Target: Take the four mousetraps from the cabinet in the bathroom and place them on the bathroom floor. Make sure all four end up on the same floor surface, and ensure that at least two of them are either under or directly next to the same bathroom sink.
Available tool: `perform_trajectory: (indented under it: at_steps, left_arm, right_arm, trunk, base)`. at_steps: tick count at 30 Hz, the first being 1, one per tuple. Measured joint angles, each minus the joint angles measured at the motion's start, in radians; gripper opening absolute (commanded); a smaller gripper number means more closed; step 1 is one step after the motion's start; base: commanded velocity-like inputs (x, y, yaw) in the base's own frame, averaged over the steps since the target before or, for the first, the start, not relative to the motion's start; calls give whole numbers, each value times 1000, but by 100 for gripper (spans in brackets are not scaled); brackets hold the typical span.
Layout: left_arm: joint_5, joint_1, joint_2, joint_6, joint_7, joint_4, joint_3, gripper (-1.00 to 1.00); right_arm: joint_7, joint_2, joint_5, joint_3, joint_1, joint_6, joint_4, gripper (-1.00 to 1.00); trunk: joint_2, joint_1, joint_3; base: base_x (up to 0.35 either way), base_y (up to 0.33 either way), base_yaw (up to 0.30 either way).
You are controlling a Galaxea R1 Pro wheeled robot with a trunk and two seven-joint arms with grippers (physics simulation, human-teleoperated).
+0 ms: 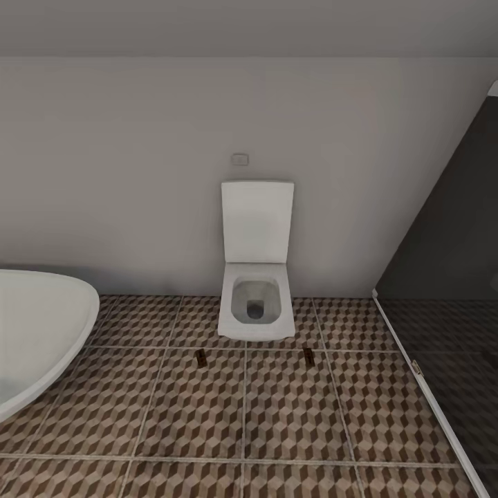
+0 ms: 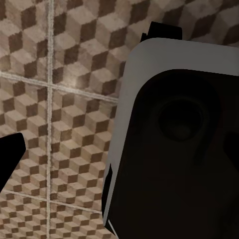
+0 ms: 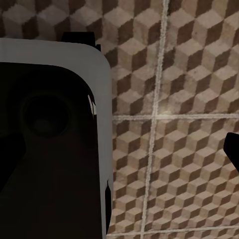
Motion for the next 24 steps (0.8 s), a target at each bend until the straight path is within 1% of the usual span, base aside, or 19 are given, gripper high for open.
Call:
perform_trajectory:
  at_steps: [24]
  left_arm:
    - [0,0,0,0,0,0,0,100]
  right_arm:
    - [0,0,0,0,0,0,0,100]
  trunk:
    - [0,0,0]
  base:
    - [0,0,0]
